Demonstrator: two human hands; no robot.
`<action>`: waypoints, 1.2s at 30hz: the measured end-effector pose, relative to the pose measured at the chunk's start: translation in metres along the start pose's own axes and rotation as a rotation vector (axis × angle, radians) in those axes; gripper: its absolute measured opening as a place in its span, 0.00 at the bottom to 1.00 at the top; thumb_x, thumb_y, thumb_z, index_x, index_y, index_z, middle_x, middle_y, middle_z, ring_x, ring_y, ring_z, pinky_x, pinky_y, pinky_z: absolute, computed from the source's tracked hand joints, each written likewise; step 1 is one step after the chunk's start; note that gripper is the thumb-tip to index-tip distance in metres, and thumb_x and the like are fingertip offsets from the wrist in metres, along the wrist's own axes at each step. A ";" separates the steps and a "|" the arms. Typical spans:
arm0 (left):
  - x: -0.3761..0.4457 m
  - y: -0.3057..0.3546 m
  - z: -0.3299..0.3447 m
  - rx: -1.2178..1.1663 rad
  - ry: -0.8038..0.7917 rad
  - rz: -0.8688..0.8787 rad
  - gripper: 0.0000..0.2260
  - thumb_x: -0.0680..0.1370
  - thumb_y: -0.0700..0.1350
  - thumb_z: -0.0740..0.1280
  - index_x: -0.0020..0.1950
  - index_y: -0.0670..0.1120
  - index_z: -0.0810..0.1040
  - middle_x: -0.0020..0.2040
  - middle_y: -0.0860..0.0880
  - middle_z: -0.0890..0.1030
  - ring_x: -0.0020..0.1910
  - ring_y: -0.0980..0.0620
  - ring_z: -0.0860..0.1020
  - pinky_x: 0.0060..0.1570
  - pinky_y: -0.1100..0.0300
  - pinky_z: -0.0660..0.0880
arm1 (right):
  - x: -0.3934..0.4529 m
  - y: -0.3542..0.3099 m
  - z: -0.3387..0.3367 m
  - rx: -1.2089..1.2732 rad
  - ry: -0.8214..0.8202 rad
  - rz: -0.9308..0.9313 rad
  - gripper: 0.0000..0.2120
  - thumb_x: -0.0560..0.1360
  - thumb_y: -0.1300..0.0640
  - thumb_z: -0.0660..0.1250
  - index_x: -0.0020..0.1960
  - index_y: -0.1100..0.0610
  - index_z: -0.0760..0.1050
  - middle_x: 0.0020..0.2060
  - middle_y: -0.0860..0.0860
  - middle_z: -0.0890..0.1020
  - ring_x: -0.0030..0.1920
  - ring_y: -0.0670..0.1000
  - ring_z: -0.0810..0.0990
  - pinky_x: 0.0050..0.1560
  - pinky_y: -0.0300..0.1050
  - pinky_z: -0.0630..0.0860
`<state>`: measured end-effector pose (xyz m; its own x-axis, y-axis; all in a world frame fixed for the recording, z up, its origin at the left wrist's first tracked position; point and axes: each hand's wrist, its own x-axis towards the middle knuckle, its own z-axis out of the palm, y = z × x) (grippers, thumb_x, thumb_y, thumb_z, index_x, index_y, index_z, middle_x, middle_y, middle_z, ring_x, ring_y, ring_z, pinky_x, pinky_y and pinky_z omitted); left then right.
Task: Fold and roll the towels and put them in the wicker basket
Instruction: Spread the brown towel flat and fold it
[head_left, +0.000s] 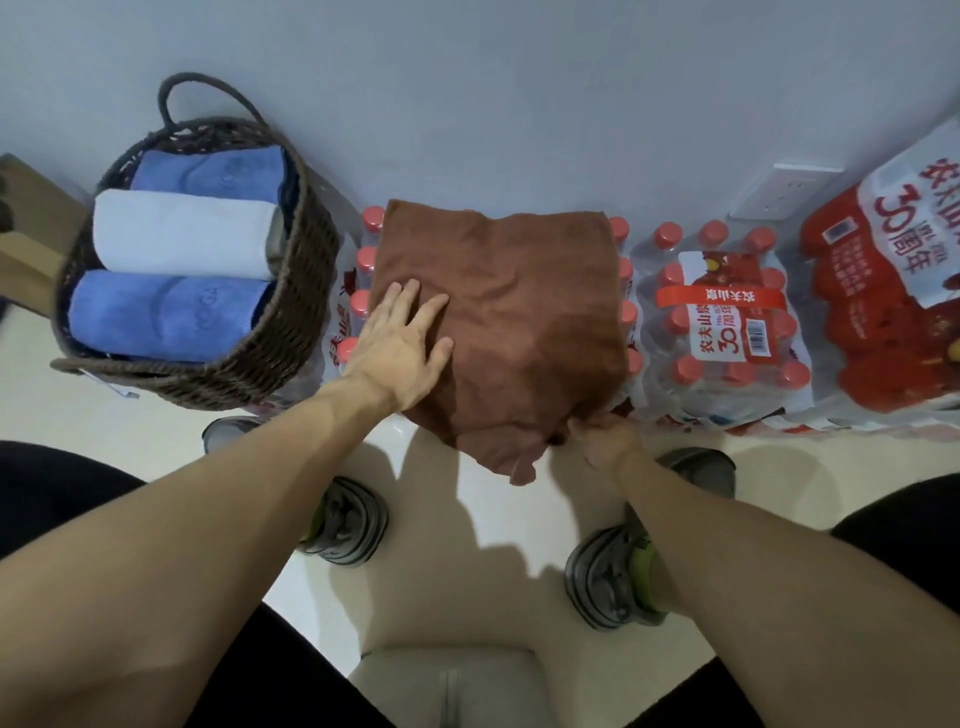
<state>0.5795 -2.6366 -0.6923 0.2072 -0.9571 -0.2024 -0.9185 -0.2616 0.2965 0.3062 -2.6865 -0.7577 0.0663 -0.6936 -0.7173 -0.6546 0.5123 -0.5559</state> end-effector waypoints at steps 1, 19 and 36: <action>0.001 0.000 0.000 -0.002 -0.001 -0.002 0.27 0.81 0.57 0.56 0.79 0.53 0.56 0.80 0.44 0.51 0.79 0.44 0.47 0.77 0.49 0.47 | -0.002 0.001 0.001 0.031 0.042 0.016 0.12 0.79 0.57 0.66 0.37 0.54 0.70 0.45 0.56 0.78 0.50 0.55 0.75 0.55 0.48 0.71; -0.009 0.110 -0.060 -0.481 -0.090 0.189 0.08 0.73 0.54 0.68 0.40 0.51 0.74 0.37 0.56 0.79 0.40 0.53 0.79 0.35 0.63 0.71 | -0.102 -0.130 -0.077 0.169 -0.162 0.079 0.08 0.81 0.58 0.62 0.51 0.62 0.76 0.45 0.57 0.82 0.47 0.56 0.82 0.55 0.55 0.79; -0.011 0.107 -0.086 -1.095 -0.175 0.037 0.07 0.77 0.40 0.70 0.47 0.35 0.81 0.35 0.41 0.78 0.36 0.49 0.77 0.39 0.56 0.75 | -0.129 -0.168 -0.086 -0.591 0.077 -0.785 0.16 0.73 0.56 0.74 0.58 0.46 0.76 0.50 0.44 0.76 0.47 0.43 0.77 0.49 0.37 0.75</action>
<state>0.5079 -2.6645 -0.5781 0.0559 -0.9583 -0.2803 -0.1112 -0.2850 0.9521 0.3432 -2.7269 -0.5359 0.6073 -0.7706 -0.1933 -0.7182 -0.4285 -0.5482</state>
